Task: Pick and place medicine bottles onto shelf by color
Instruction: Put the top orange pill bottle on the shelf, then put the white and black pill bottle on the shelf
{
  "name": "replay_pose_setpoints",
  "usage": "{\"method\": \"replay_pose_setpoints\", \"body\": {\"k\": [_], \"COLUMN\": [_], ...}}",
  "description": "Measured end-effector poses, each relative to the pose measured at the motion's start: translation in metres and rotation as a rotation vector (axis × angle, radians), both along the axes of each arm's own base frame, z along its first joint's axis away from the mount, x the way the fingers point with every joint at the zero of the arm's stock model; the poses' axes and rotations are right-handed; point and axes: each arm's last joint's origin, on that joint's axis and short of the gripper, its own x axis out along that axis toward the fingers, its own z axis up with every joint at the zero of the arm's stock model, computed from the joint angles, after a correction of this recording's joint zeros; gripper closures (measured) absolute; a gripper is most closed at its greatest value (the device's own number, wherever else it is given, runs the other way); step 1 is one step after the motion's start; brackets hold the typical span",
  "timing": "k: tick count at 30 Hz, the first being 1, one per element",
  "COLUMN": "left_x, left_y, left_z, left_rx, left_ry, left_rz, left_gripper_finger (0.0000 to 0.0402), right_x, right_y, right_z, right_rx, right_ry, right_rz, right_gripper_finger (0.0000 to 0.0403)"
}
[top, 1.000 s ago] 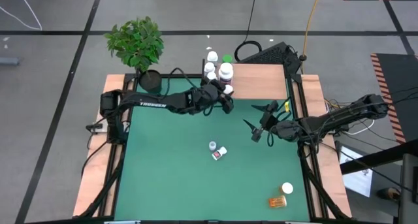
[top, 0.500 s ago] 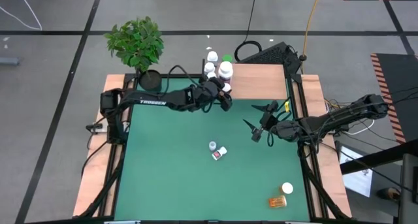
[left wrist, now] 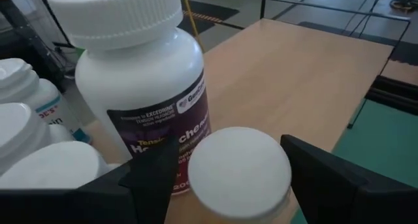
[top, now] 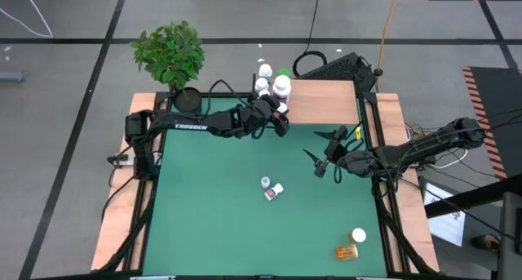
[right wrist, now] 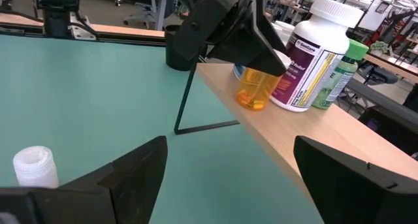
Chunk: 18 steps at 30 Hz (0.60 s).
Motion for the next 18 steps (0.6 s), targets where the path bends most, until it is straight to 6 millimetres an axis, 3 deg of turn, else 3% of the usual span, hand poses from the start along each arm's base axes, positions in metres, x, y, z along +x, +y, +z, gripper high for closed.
{"method": "replay_pose_setpoints", "body": {"k": [18], "left_x": [0.002], "left_y": [-0.0055], "left_z": [0.0067], "left_rx": [0.06], "left_ry": [0.002], "left_rz": [-0.079], "left_gripper_finger": [0.013], "right_x": [0.0], "right_y": [0.0], "right_z": [-0.0001], "right_rx": [0.015], "right_ry": [-0.009], "right_rz": [-0.003], "right_gripper_finger": [0.0074]}}
